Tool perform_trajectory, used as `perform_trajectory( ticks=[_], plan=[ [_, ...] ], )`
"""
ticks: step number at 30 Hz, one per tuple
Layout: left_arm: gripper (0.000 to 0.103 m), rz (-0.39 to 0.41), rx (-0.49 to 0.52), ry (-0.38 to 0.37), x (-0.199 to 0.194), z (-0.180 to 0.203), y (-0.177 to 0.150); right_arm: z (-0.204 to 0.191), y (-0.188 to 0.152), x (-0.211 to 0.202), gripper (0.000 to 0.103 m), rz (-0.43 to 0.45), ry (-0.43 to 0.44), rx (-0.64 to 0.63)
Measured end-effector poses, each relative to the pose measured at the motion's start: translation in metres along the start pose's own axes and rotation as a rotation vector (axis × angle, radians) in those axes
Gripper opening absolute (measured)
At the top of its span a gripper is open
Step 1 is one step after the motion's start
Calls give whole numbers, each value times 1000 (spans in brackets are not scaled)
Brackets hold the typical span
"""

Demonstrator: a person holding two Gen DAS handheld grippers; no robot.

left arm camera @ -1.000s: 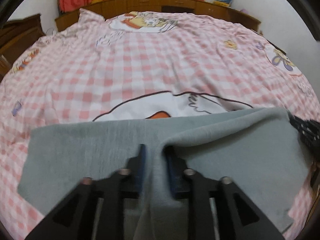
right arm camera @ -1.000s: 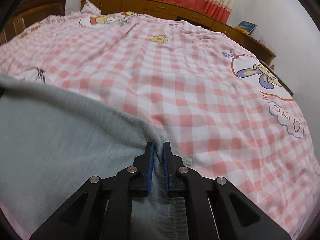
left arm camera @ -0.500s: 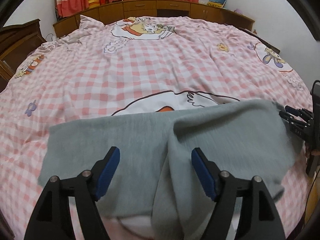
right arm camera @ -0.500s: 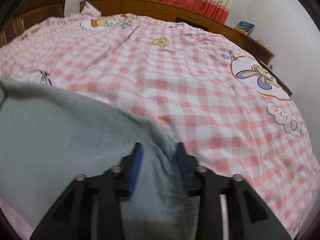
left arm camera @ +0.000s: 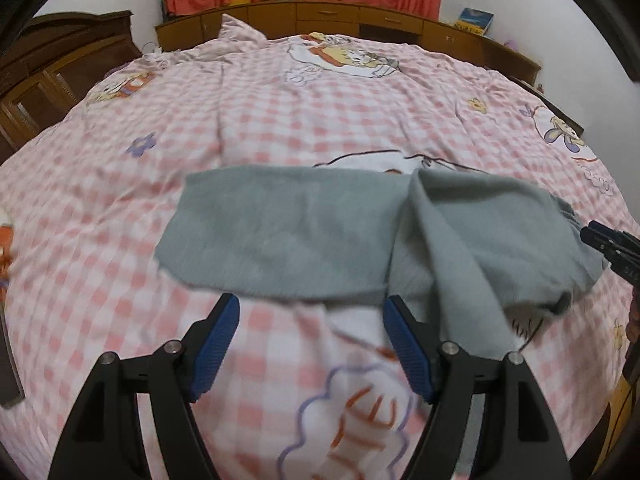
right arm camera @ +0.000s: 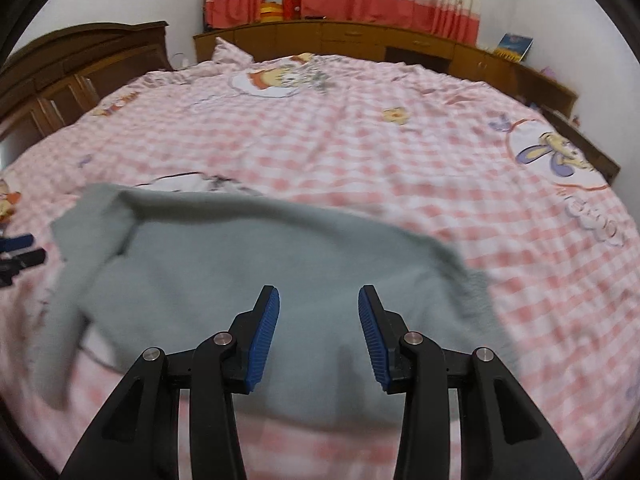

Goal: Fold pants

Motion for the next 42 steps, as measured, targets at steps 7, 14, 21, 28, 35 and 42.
perform_trajectory(
  ticks=[7, 14, 21, 28, 35, 42],
  plan=[
    [78, -7, 27, 21, 2, -13, -21, -76, -6, -25, 42, -8, 82, -53],
    [78, -9, 14, -68, -19, -16, -38, -152, -25, -38, 42, -64, 201, -145],
    [78, -12, 15, -73, -44, -18, -62, -208, -59, -50, 42, -85, 296, -280],
    [78, 28, -31, -159, -63, 3, -78, -213, -84, -41, 42, -94, 239, -341],
    [78, 54, -53, -287, -65, 47, -76, -178, -94, -43, 42, -101, 230, -242],
    [77, 41, -100, -370, -49, 80, -73, -140, -92, -52, 42, -49, 192, -153]
  ],
)
Point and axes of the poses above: each gripper's, at about its wrist camera, not at the fingertips, and x roughly the way its jaws point, z to its right, y to its top, the point moved 7 cm from there along x, roughly the way its jaws point, and after that the axes turned 2 degrees about -z, right-handed, at the moved point
